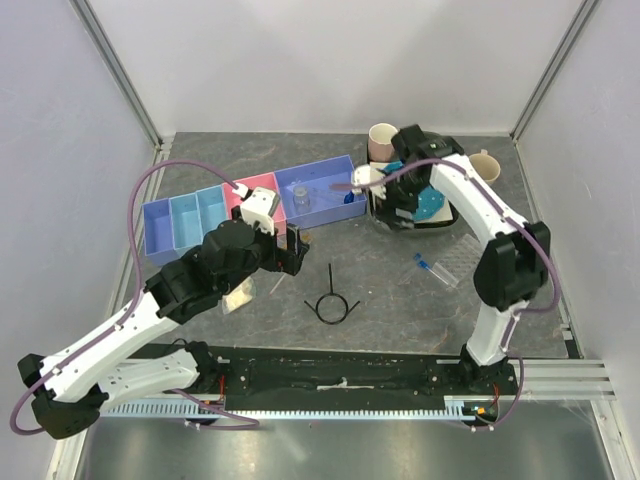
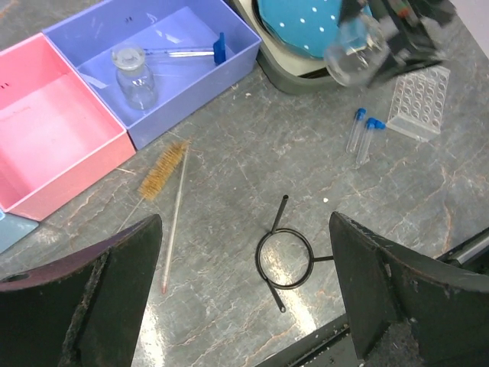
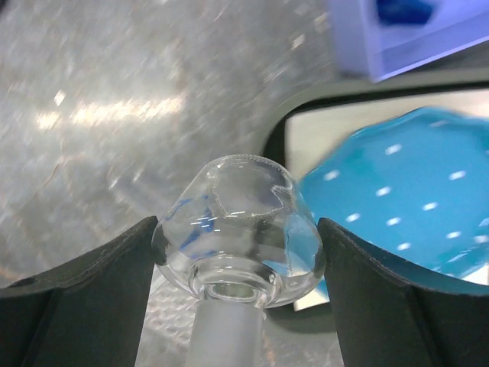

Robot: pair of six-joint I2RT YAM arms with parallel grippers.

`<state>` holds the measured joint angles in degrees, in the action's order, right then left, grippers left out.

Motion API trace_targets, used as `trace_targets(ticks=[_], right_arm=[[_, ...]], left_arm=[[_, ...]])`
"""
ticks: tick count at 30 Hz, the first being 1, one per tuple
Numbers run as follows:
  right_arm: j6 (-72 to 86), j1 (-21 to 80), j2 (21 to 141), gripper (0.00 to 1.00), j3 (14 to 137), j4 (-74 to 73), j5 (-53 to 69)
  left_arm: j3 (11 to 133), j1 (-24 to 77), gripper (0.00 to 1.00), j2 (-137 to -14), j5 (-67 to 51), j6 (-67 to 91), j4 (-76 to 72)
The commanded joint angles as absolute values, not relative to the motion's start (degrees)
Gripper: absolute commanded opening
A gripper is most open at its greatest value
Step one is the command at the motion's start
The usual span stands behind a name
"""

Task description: Organize the chemistry lab equipment

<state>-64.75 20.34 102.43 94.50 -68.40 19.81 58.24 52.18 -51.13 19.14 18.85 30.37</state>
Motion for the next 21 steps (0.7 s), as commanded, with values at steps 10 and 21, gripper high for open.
trace_targets(ticks=[10, 21], right_arm=[[-41.8, 26.9, 129.5, 0.54, 135.4, -60.0, 14.3], [-37.6, 27.3, 138.5, 0.55, 138.6, -46.0, 9.3]], left_arm=[[61.6, 51.2, 0.96, -46.8, 27.6, 19.0, 33.7], [62.4, 50.5, 0.96, -46.8, 32.2, 20.1, 35.0]])
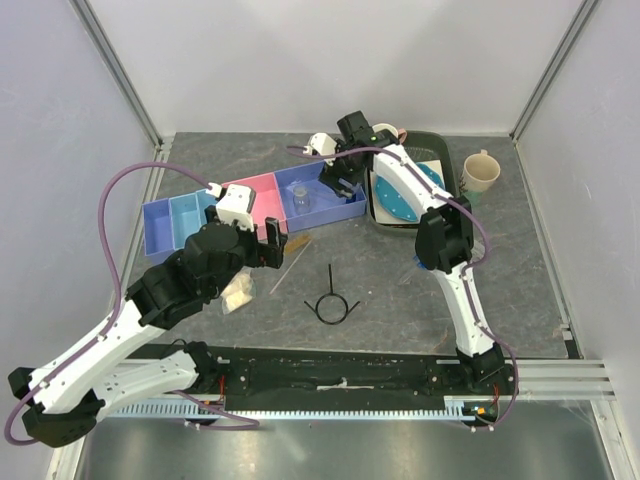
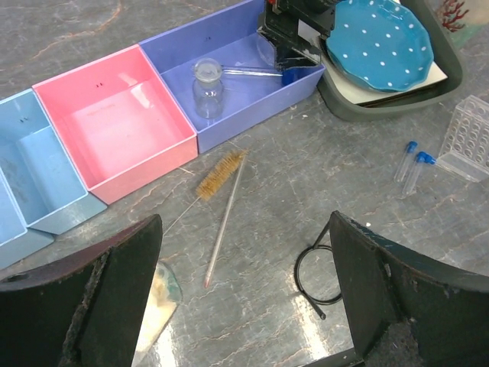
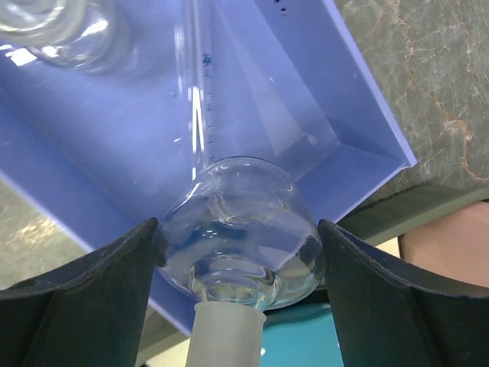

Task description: Organize the chemistry lab equipment

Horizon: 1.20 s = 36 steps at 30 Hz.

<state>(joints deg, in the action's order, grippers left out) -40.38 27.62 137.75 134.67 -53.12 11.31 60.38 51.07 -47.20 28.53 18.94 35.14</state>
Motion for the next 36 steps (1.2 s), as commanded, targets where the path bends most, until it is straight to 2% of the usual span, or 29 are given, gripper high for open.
trace_targets(ticks=[1, 9, 15, 21, 26, 29, 36], right_arm=[[-37.4, 27.4, 138.9, 0.55, 138.7, -45.4, 8.8], [-36.9, 27.4, 143.0, 0.59, 137.7, -38.6, 8.3], [-36.9, 27.6, 144.9, 0.67, 137.1, -37.1, 7.7], [-36.1, 27.7, 144.5, 0.84, 134.9, -35.2, 7.6], [-35.5, 27.6, 143.8, 0.95, 133.9, -34.8, 7.6], [-34.8, 27.7, 143.0, 0.98, 133.6, -34.3, 7.7], [-32.9, 27.7, 140.5, 0.98, 134.0, -33.3, 8.6]], left_arm=[[62.4, 50.4, 0.96, -46.9, 32.3, 20.1, 35.1], [62.2, 49.3, 0.96, -47.9, 32.8, 20.5, 35.0], [62.7, 48.7, 0.96, -48.8, 32.3, 20.2, 35.1], [62.4, 48.4, 0.96, -49.0, 31.7, 20.2, 34.3], [62.4, 48.3, 0.96, -49.2, 31.4, 20.1, 33.7], [62.5, 48.3, 0.96, -49.1, 31.0, 20.1, 33.6], [62.8, 48.3, 0.95, -49.0, 30.4, 20.1, 33.3]])
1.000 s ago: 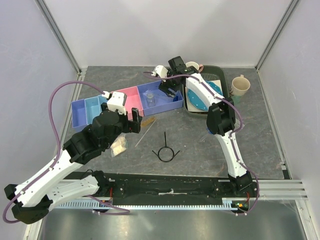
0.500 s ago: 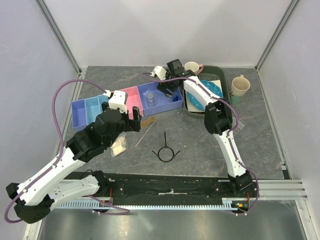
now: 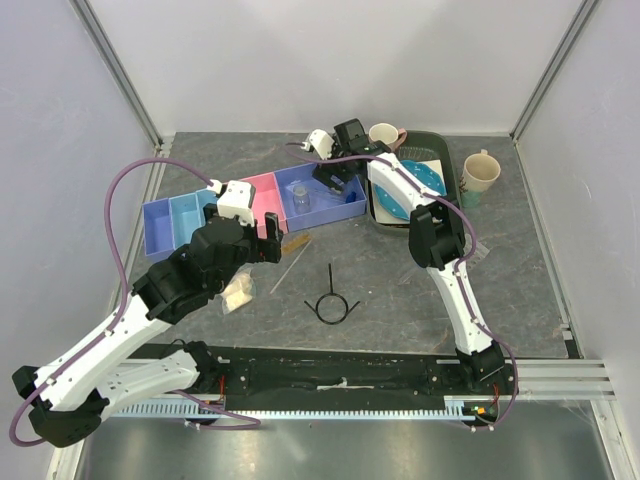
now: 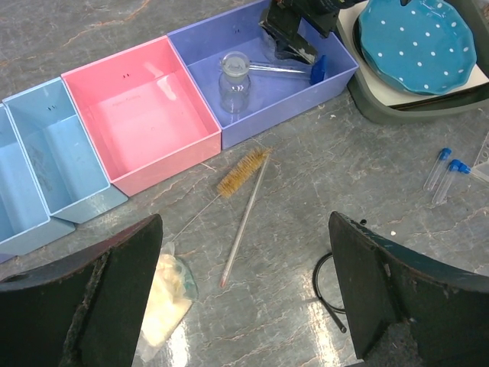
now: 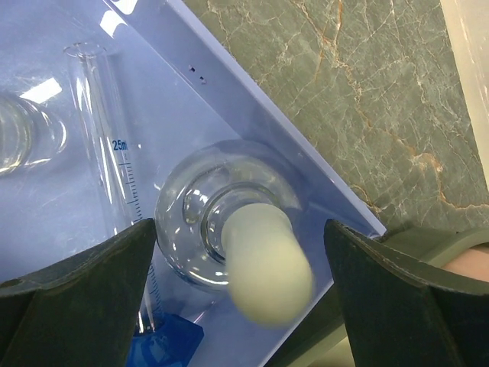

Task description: Organize the chemistry lab equipment

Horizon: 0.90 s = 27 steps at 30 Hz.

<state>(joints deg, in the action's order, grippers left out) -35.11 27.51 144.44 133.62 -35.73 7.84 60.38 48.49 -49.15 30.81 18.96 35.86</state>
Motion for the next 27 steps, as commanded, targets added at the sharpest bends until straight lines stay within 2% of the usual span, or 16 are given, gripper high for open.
trace_targets(ticks=[1, 7, 14, 20, 27], right_arm=[[-32.7, 27.6, 140.1, 0.98, 134.1, -33.3, 9.0], [-31.6, 27.7, 134.6, 0.98, 132.9, -33.6, 12.5], [-31.2, 27.5, 124.8, 0.98, 125.2, -33.7, 18.9], [-25.2, 27.6, 115.9, 0.98, 116.2, -33.1, 22.9], [-22.1, 27.4, 102.9, 0.98, 99.7, -32.8, 31.5]], left_arm=[[62.8, 48.3, 0.95, -48.9, 30.3, 20.2, 33.4], [62.1, 48.2, 0.96, -48.3, 29.7, 21.2, 33.0], [58.7, 47.3, 1.00, -47.8, 26.5, 24.4, 31.5], [57.1, 43.2, 1.00, -49.7, 19.0, 25.3, 30.1], [54.8, 41.0, 1.00, -53.7, 11.1, 27.8, 30.2]])
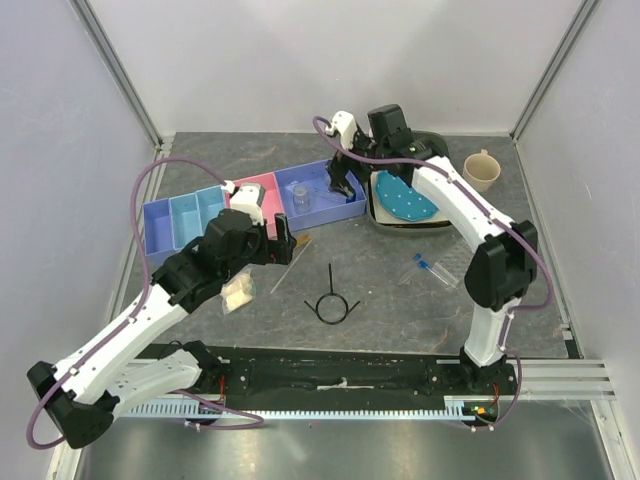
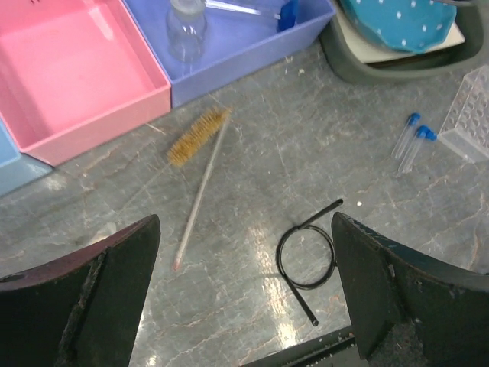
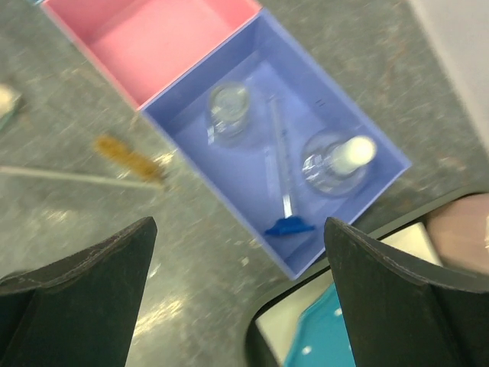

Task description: Organize the chemistry lab equipment

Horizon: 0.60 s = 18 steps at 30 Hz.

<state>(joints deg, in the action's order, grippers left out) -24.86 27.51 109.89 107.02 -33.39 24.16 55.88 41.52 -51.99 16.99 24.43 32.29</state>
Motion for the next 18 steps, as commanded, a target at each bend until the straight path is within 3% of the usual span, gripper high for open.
trace_targets(ticks=[1, 18], right_arm=[[-22.3, 27.4, 101.5, 0.98, 98.0, -32.7, 33.3], [-38.3, 20.1, 81.0, 0.98, 70.1, -43.3, 36.1]], left_arm=[[54.4, 40.9, 1.00, -54.7, 10.6, 28.4, 30.3], [53.2, 39.6, 0.98, -62.7, 4.7, 30.6, 31.0]])
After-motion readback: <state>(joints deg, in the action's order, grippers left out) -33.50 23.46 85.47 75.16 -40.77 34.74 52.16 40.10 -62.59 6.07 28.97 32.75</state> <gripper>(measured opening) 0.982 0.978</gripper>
